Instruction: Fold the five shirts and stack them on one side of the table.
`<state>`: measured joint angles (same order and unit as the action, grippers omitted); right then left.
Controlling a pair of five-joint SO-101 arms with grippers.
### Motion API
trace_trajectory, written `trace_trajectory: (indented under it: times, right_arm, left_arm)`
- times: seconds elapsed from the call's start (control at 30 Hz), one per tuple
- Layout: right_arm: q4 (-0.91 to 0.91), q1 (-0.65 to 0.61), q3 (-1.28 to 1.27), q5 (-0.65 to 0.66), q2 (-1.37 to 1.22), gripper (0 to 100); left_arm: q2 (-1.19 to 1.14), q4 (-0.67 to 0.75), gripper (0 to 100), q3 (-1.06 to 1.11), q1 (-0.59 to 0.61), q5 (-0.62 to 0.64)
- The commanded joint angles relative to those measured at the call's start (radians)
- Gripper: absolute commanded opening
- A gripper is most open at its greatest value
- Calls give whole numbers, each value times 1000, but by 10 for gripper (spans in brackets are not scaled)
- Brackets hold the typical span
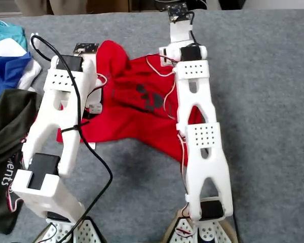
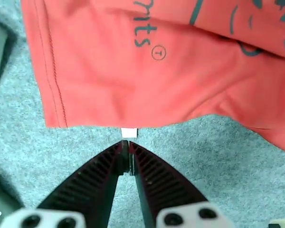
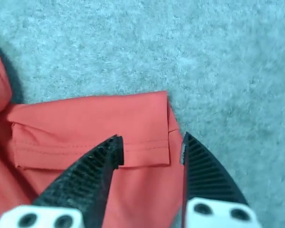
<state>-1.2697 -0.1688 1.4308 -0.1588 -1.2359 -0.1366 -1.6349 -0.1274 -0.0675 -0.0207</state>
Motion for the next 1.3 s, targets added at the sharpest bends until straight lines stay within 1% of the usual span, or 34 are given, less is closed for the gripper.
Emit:
trace_trajectory:
  times: [0.0, 0.2, 0.5, 0.83, 0.9, 1.1, 1.27]
  right_arm:
    - [-2, 15, -12, -57, -2, 210]
    - [31, 1, -19, -74, -45, 210]
    - [71, -4, -21, -72, -68, 209]
    - [64, -19, -22, -72, -70, 203]
    - [64, -21, -22, -71, -70, 170]
    - [71, -24, -13, -71, -93, 26]
    - [71, -22, -12, -71, -93, 9]
  left_arm:
    - [51, 12, 21, -35, -9, 6]
    - [51, 12, 21, -35, -6, 3]
    - [50, 14, 21, -35, 52, 2]
    - [50, 14, 21, -35, 60, 0]
    - [50, 14, 20, -35, 60, 0]
    - [50, 14, 20, -35, 60, 0]
    - [50, 14, 20, -35, 60, 0]
